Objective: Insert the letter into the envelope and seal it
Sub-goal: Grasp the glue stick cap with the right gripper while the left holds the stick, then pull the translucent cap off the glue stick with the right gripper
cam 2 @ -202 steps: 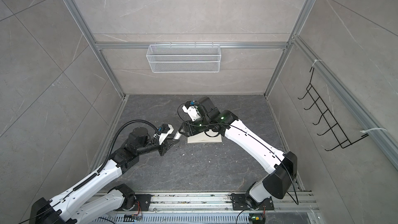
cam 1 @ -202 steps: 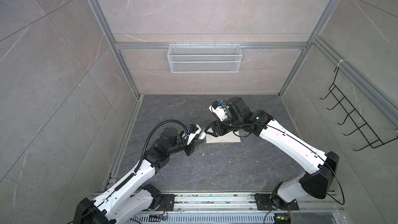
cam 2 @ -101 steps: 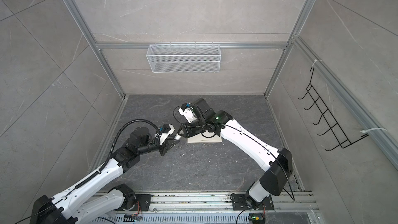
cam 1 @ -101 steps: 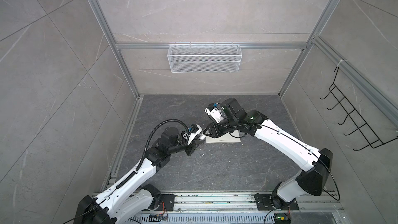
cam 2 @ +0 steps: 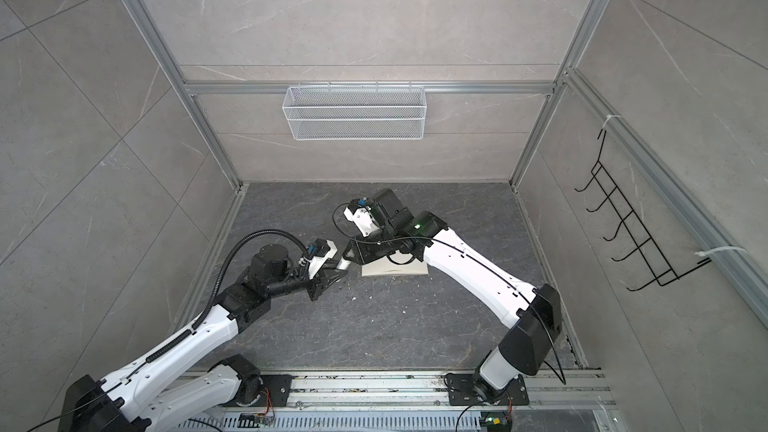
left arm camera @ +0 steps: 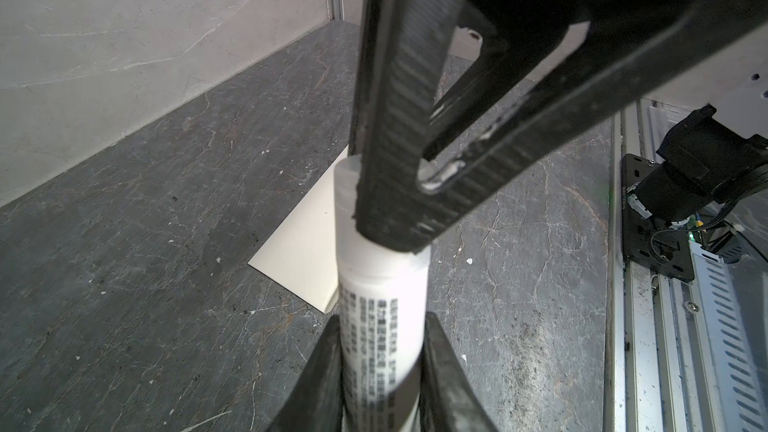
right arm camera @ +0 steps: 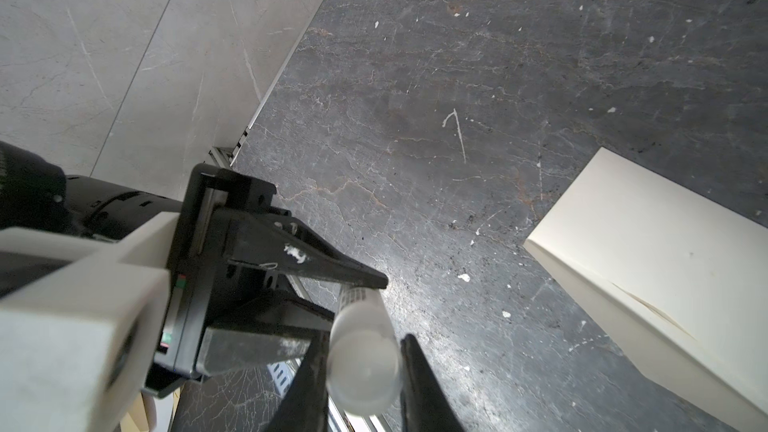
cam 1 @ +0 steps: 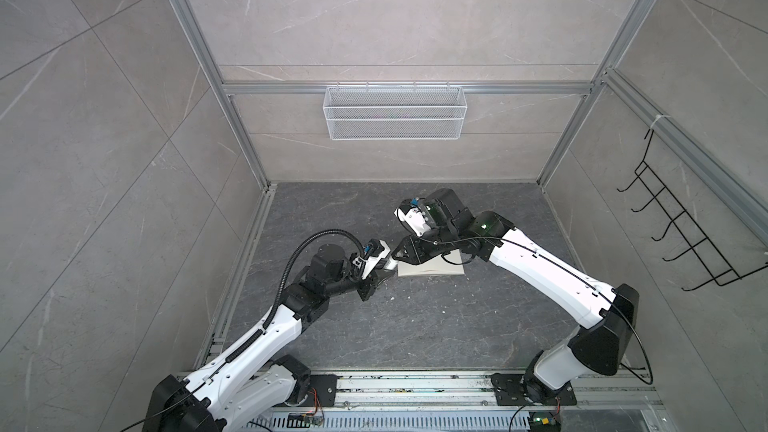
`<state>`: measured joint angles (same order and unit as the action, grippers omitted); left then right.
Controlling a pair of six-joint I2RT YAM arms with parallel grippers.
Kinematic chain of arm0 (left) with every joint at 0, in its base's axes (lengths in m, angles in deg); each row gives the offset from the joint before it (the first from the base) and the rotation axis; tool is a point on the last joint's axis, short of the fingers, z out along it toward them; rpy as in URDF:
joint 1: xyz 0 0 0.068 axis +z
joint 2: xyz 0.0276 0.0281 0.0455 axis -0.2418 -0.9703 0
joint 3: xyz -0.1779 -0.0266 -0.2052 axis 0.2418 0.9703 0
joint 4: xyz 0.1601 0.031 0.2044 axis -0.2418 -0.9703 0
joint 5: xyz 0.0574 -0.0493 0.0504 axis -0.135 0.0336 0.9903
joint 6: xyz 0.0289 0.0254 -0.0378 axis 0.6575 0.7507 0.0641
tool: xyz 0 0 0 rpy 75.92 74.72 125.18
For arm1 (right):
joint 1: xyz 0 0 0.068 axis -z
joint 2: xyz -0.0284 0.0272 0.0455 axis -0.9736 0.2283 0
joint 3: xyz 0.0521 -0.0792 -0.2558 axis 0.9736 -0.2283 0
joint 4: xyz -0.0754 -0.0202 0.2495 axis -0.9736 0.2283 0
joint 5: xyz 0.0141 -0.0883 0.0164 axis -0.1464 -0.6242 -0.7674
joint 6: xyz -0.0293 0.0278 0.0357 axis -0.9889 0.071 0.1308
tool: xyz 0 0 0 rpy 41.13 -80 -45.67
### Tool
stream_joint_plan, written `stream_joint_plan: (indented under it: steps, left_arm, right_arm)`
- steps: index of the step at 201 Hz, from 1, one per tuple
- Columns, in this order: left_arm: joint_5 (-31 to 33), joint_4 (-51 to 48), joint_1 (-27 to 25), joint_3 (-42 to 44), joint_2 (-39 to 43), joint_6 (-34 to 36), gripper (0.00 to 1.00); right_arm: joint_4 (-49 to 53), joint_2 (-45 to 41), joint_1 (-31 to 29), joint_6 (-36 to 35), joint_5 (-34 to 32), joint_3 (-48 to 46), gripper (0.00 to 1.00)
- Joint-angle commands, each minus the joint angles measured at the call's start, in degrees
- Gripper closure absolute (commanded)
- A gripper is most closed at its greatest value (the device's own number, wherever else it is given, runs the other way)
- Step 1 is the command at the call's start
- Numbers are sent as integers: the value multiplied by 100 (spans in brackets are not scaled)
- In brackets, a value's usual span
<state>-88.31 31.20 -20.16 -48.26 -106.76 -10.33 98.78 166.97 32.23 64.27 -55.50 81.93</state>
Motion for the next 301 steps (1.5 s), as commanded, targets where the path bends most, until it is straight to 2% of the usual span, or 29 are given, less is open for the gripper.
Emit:
stream_joint_plan:
  steps: [1, 72, 180, 211, 273, 301]
  left_arm:
    - [-192, 152, -34, -91, -47, 86, 100]
    - [-274, 92, -43, -65, -168, 73, 100]
    - [-281, 21, -87, -88, -184, 124, 100]
    - [-254, 175, -96, -18, -64, -16, 100]
    - [-146, 239, -100, 122, 175, -159, 100]
    - [-115, 242, -96, 147, 250, -194, 100]
  right_arm:
    - [89, 28, -50, -109, -161, 205, 89]
    - [214, -256, 39, -308, -442, 280, 92]
    - [195, -426, 534, -325, -93, 276, 92]
    - [353, -504, 810, -428, -561, 229, 92]
    - [642, 35, 1527, -871, -2542, 234, 91]
    - [428, 479, 1903, -951, -2790, 232, 91]
